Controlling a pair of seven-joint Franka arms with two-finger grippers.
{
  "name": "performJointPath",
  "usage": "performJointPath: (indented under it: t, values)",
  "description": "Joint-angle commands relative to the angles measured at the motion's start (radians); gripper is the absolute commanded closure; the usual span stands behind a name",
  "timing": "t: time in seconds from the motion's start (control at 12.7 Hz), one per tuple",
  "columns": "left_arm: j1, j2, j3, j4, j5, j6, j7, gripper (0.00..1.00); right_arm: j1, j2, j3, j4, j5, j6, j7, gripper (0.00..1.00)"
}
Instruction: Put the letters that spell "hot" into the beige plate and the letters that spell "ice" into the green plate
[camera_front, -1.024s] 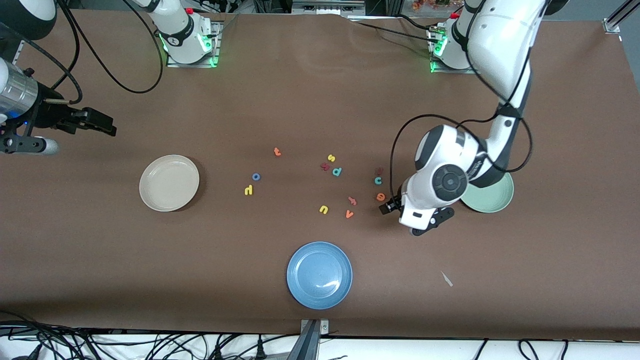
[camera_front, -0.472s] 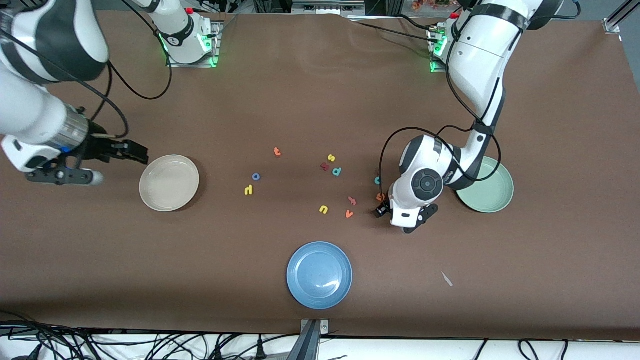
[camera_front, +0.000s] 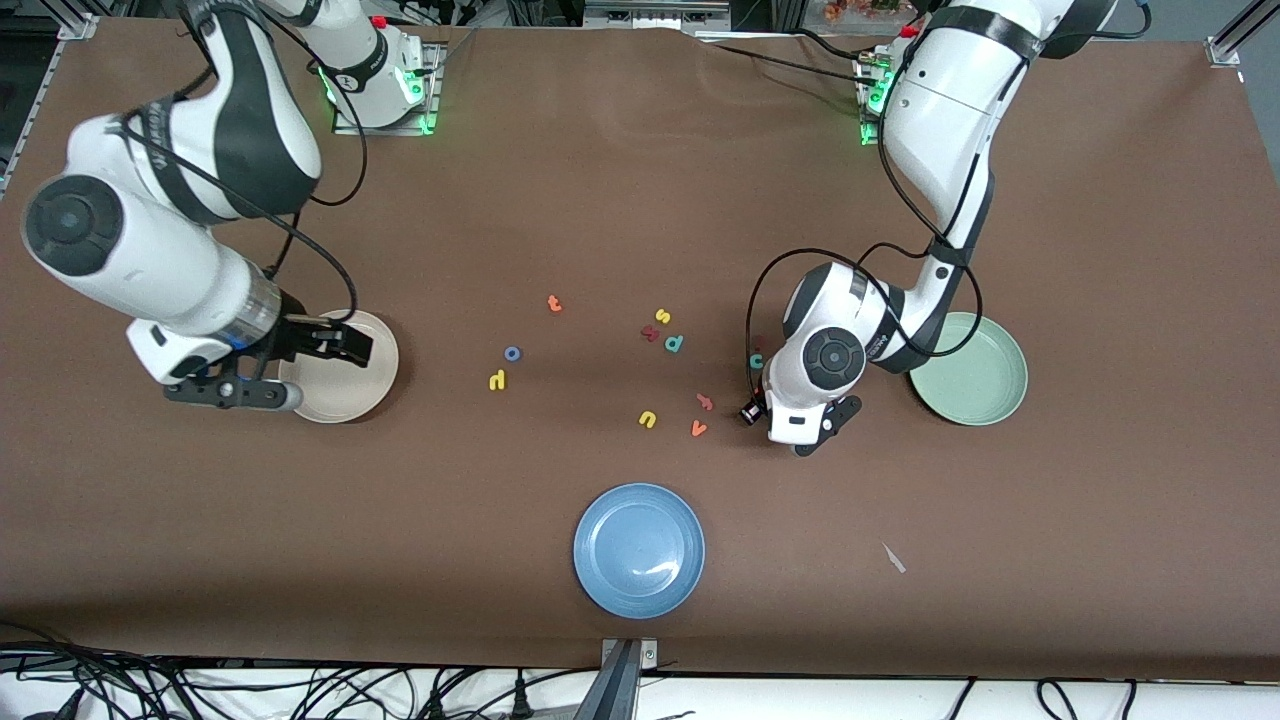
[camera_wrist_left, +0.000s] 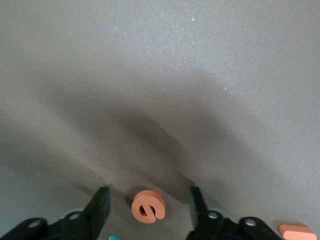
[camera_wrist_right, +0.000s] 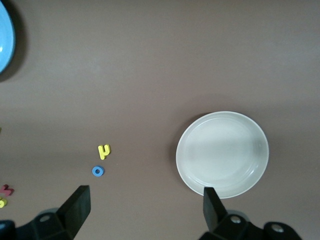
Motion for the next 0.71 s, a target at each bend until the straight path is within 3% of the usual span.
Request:
performJointPath:
  t: [0.0, 0.16, 0.47, 0.63]
  values:
    - [-0.019, -0.020, 0.012, -0.029, -0.030, 0.013, -0.009, 0.48, 0.043, 0.052, -0.003, 0.012, -0.016, 0.039, 0.018, 0.00]
    - [-0.020, -0.018, 0.012, -0.032, -0.030, 0.013, -0.011, 0.55, 0.057, 0.087, -0.003, 0.012, -0.015, 0.079, 0.018, 0.00]
    - [-0.016, -0.020, 0.012, -0.032, -0.030, 0.013, -0.011, 0.89, 0.078, 0.168, -0.003, 0.012, -0.009, 0.183, 0.029, 0.00]
    - [-0.007, -0.029, 0.012, -0.028, -0.030, 0.003, 0.003, 0.99, 0.093, 0.213, -0.003, 0.012, -0.002, 0.254, 0.081, 0.00]
